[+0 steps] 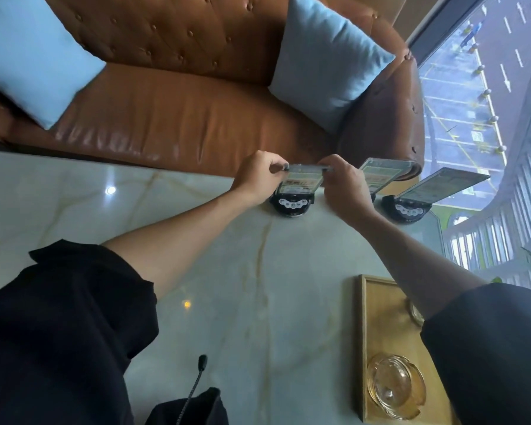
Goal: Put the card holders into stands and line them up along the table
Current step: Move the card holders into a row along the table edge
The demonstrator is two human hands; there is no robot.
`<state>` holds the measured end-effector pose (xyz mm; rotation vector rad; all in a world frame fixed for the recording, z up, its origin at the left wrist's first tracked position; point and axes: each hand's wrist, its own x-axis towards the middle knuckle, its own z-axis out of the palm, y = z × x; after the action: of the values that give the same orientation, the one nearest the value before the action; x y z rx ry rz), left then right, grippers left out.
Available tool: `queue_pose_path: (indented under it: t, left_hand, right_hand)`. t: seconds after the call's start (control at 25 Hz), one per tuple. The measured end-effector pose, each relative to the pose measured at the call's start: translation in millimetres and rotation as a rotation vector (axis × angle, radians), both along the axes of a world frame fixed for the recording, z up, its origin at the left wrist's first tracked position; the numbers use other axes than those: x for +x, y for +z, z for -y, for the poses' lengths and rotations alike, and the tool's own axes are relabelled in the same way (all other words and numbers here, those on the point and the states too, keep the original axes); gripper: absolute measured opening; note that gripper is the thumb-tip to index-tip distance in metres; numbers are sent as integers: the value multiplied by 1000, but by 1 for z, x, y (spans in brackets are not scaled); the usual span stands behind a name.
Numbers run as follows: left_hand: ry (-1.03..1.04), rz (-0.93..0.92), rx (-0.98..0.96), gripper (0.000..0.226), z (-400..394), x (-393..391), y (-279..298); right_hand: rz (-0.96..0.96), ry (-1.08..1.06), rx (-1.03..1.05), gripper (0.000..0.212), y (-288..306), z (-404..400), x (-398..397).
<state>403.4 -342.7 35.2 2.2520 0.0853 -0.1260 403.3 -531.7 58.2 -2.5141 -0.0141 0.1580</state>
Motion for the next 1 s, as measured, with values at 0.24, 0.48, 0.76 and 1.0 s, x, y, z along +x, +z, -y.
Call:
queue_pose_path:
  t: [0.24, 0.48, 0.76, 1.0]
  left_hand:
    - [-87, -151, -50, 42, -23, -20, 22]
    - [-47, -126, -11, 33, -103, -88, 74]
    - [141, 3, 13, 30, -209, -213, 125]
    - [365, 61, -39, 44, -272, -319, 124]
  right_hand:
    - [-104, 143, -98, 60, 10, -5, -1]
    - [149, 51, -197, 58, 44, -52, -50]
    - [87, 319, -3, 61, 79, -158, -137]
    - [-7, 611, 148, 74, 62, -243, -221]
